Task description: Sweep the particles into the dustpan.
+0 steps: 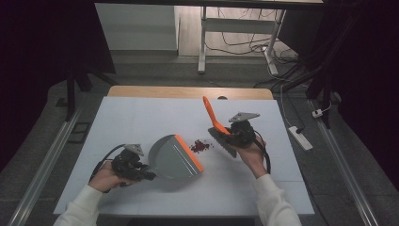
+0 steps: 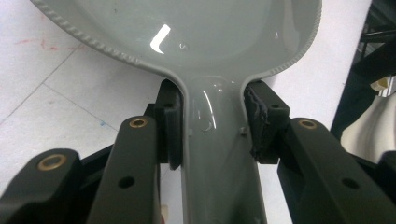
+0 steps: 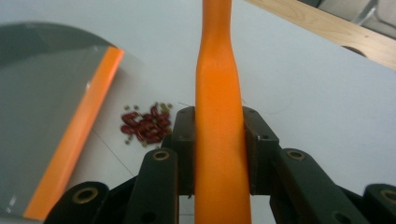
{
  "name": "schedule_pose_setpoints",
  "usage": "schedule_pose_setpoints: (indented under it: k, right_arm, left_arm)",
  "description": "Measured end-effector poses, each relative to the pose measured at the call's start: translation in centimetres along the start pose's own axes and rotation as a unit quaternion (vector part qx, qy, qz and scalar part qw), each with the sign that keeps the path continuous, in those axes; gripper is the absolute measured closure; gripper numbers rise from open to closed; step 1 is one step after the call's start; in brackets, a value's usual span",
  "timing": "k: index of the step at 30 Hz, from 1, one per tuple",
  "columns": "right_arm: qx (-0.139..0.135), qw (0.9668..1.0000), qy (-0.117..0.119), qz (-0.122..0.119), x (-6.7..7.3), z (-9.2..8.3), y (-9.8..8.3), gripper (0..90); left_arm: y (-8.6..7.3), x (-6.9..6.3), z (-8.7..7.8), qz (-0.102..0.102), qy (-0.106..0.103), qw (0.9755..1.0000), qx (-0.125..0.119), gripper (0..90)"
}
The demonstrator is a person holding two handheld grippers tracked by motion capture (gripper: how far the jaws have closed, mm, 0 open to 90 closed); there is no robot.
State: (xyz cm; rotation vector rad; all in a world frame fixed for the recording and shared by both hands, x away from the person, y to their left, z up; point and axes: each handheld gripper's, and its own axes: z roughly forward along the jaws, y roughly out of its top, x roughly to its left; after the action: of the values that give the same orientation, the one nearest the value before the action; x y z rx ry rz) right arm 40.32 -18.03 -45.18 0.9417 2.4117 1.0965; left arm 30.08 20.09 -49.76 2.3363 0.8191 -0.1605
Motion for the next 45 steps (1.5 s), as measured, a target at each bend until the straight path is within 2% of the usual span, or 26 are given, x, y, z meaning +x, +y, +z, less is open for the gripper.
schedule_pose_setpoints:
  k: [3,5,7,9,13,22,27,35,38,45]
  right_arm:
    - [0.013,0.9997,-0.013,-0.013,0.1,0.0,-0.1,70.1]
    - [0.004,1.0000,-0.005,0.001,-0.2,0.1,0.0,70.1]
    - [0.006,1.0000,-0.006,0.001,-0.3,0.3,-0.1,70.1]
    - [0.018,0.9996,-0.018,-0.009,-0.4,0.8,-0.1,70.1]
    - [0.015,0.9996,-0.024,-0.010,-0.8,1.1,0.4,70.1]
    - [0.031,0.9992,-0.022,-0.014,-0.9,2.9,0.5,70.1]
    - [0.042,0.9986,-0.021,-0.026,-0.4,3.9,0.7,70.2]
    - [0.051,0.9981,-0.026,-0.023,-0.2,4.5,0.7,70.1]
    - [0.052,0.9982,-0.024,-0.021,0.2,4.7,0.7,70.1]
    - [0.054,0.9977,-0.021,-0.036,0.9,5.1,0.9,70.1]
  left_arm:
    - [0.0,0.0,-0.1,-0.006,0.004,1.0000,-0.004,61.4]
    - [0.1,0.1,-0.1,-0.002,-0.001,1.0000,-0.001,61.4]
    - [0.0,0.1,0.0,-0.005,0.000,1.0000,0.002,61.4]
    - [0.1,0.2,0.1,-0.006,0.004,1.0000,0.005,61.4]
    - [0.1,0.3,0.1,-0.008,0.002,1.0000,0.006,61.4]
    - [0.4,0.1,0.8,-0.006,0.004,0.9997,0.023,61.4]
    - [0.4,0.2,1.0,-0.006,0.001,0.9995,0.030,61.4]
    - [0.3,0.7,1.4,-0.013,-0.015,0.9993,0.033,61.5]
    - [0.3,0.6,1.5,-0.013,-0.013,0.9993,0.034,61.5]
    - [0.7,0.6,1.5,-0.014,-0.013,0.9992,0.036,61.5]
